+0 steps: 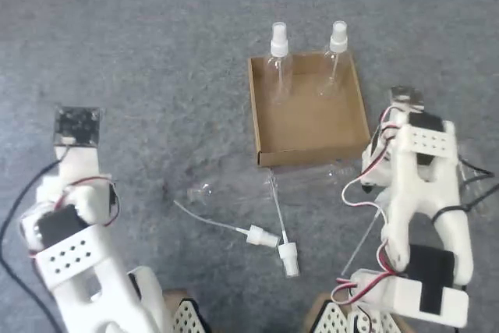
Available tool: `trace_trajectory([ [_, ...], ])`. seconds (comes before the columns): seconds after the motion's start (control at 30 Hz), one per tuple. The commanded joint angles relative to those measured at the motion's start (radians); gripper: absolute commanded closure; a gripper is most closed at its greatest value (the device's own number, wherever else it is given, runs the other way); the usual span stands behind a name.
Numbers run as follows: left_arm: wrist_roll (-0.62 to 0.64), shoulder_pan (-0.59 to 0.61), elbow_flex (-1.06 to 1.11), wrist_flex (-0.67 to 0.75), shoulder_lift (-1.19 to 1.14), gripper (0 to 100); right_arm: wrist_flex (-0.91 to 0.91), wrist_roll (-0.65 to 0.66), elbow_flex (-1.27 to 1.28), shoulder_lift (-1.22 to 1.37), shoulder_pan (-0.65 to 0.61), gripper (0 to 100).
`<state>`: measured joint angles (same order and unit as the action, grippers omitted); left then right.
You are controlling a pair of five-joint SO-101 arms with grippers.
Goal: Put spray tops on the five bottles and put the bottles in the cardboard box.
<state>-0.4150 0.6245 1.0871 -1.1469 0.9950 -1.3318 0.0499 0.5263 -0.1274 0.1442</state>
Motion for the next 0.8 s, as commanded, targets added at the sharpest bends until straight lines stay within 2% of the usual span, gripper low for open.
trace_trajectory([
  [0.0, -0.025, 0.011, 0.111, 0.106, 0.003, 85, 0.050, -0.025, 0.028, -0.067, -0.019, 73.4],
  [0.2, -0.025, 0.008, 0.226, 0.167, 0.003, 85, 0.143, -0.051, 0.091, -0.027, -0.030, 73.6],
  [0.47, -0.023, 0.008, 0.390, 0.353, 0.005, 85, 0.240, -0.057, 0.094, 0.145, -0.030, 74.5],
  [0.67, -0.023, 0.006, 0.392, 0.353, 0.005, 85, 0.275, -0.083, 0.071, 0.134, 0.047, 93.8],
  [0.77, -0.023, 0.006, 0.395, 0.354, 0.005, 85, 0.289, 0.018, 0.060, 0.101, 0.077, 98.4],
])
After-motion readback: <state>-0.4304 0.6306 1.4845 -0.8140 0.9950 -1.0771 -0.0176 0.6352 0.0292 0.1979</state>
